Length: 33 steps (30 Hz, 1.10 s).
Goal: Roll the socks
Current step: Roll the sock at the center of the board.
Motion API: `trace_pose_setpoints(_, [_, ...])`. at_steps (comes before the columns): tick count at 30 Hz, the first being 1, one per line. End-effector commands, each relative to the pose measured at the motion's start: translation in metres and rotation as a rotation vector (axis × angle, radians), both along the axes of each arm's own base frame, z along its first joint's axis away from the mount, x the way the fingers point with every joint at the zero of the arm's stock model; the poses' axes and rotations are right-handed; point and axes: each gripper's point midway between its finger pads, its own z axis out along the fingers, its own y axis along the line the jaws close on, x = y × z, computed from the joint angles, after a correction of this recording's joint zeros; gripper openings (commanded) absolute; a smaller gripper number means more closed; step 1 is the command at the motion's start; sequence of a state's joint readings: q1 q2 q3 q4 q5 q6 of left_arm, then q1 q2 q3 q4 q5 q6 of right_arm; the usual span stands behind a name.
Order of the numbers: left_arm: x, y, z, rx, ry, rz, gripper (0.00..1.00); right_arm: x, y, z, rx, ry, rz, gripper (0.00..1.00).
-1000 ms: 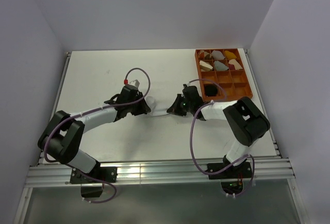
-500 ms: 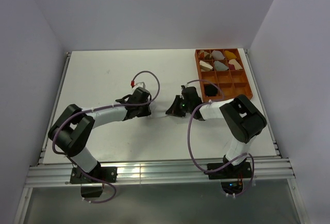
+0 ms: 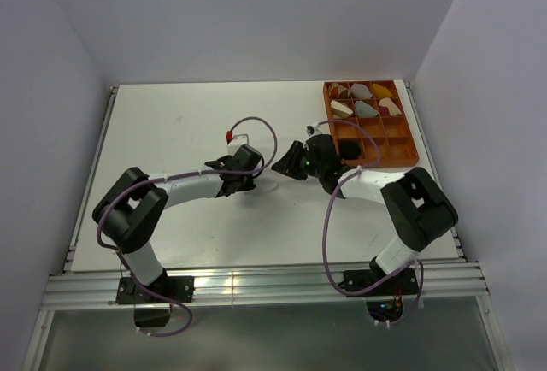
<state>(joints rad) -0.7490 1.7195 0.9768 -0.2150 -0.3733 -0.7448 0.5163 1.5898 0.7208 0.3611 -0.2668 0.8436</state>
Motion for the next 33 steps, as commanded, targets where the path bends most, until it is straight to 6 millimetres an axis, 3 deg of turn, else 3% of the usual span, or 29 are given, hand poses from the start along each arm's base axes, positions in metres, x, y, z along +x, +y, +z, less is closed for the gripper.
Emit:
trace_pose_setpoints(1, [-0.009,0.018,-0.014,0.125,0.038,0.002,0.01,0.015,0.018,0.018,0.093,-0.037,0.020,0.35])
trace_pose_setpoints(5, [-0.012,0.016,-0.014,0.159,0.037,-0.014,0.01,0.018,0.036,0.016,0.137,-0.019,0.030,0.39])
trace_pose_setpoints(12, [-0.014,0.013,-0.014,0.167,0.034,-0.032,0.01,0.027,0.051,0.021,0.160,-0.032,-0.029,0.49])
trace_pose_setpoints(18, [-0.015,0.012,-0.016,0.178,0.036,-0.035,0.01,0.033,0.060,0.011,0.161,0.020,-0.051,0.50])
trace_pose_setpoints(25, [-0.014,0.010,-0.016,0.173,0.033,-0.039,0.01,0.027,0.071,-0.012,0.153,0.087,-0.029,0.50])
trace_pose_setpoints(33, [-0.014,0.004,-0.014,0.154,0.024,-0.057,0.01,0.025,0.084,-0.016,0.191,0.103,-0.006,0.50])
